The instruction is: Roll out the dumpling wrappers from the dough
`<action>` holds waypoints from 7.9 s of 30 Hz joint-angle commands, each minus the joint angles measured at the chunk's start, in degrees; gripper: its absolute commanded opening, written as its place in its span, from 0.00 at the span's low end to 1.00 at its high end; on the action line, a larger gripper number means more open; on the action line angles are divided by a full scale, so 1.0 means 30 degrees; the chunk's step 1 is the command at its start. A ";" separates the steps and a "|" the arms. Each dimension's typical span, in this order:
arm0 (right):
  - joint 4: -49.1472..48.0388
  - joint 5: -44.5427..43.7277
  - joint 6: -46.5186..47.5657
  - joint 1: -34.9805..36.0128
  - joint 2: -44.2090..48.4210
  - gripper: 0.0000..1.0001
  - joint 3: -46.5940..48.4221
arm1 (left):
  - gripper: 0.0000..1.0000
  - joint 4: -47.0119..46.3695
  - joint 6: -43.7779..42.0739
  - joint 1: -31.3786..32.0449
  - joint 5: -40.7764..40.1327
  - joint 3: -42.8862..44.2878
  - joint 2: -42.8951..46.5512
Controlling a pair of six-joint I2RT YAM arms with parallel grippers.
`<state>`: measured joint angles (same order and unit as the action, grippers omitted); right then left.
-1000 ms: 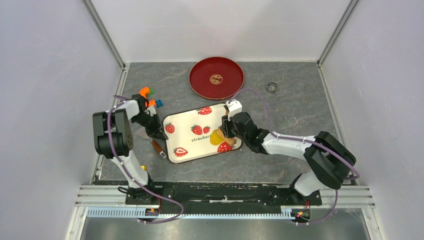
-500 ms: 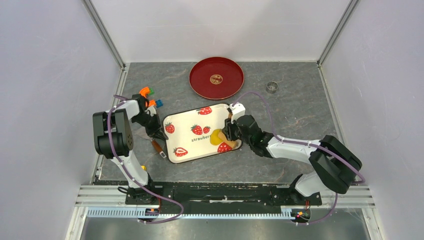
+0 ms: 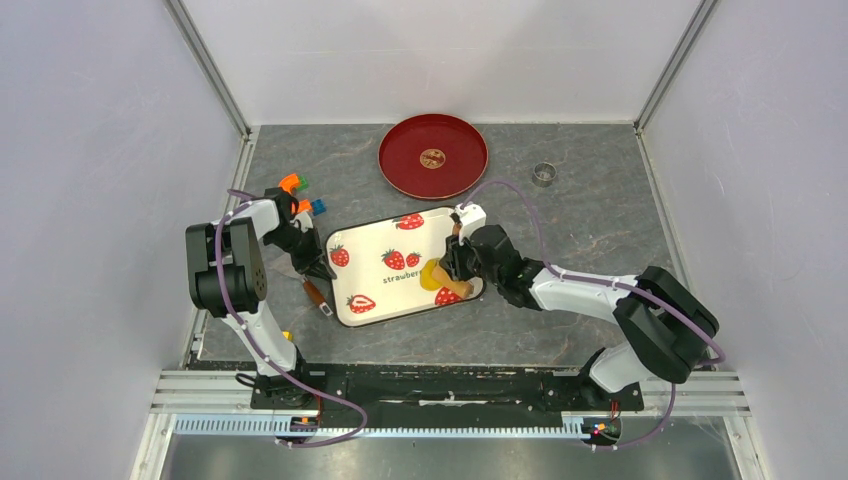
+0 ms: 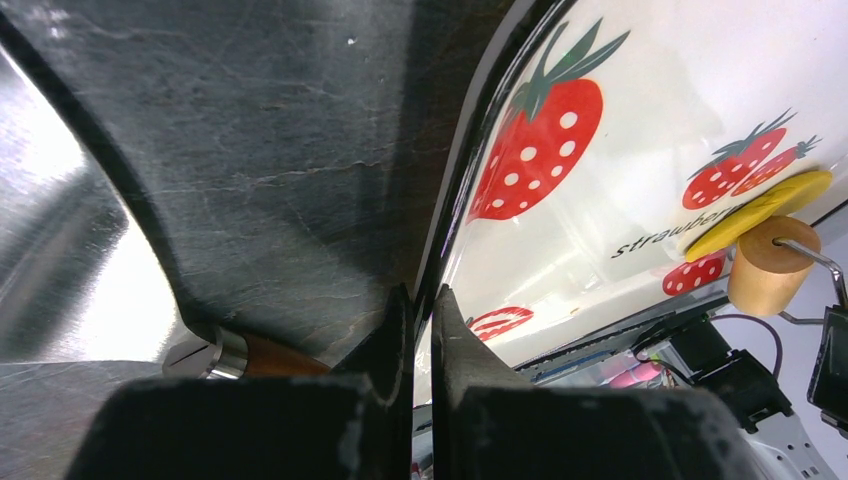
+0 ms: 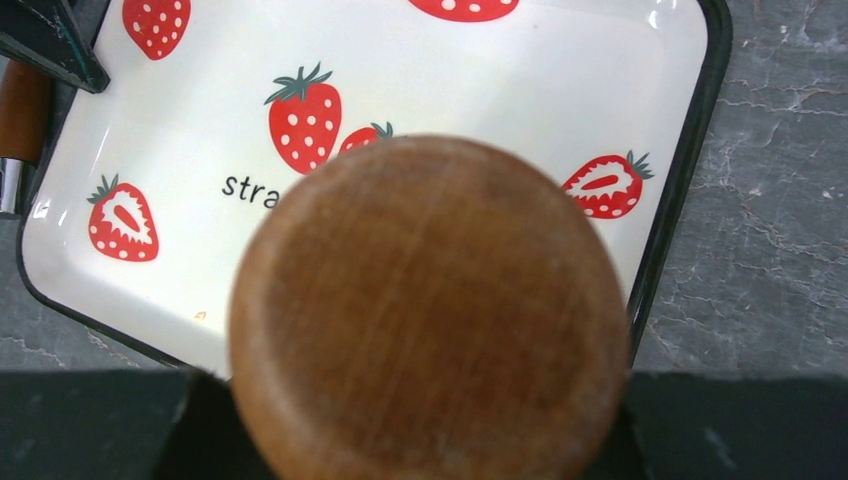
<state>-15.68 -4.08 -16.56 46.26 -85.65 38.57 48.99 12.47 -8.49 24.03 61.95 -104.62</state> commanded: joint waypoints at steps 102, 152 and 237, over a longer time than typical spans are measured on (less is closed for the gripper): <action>1.2248 0.4598 -0.1347 -1.7441 -1.4662 0.59 2.0870 | 0.46 -0.0856 0.1405 0.6668 -0.5396 0.4361 0.2605; 1.3966 0.6954 0.3290 -0.9547 0.0161 0.00 0.6665 | 0.60 -0.8338 0.5998 0.6698 -0.2271 -0.2719 1.1472; 1.2663 0.2438 0.2532 -0.4005 -0.0565 0.57 0.5975 | 0.69 -1.0724 0.8216 0.8455 -0.0789 -0.4256 1.0180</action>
<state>20.69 3.66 -9.06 34.35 -90.76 53.91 21.58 34.39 14.15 19.99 47.83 -71.59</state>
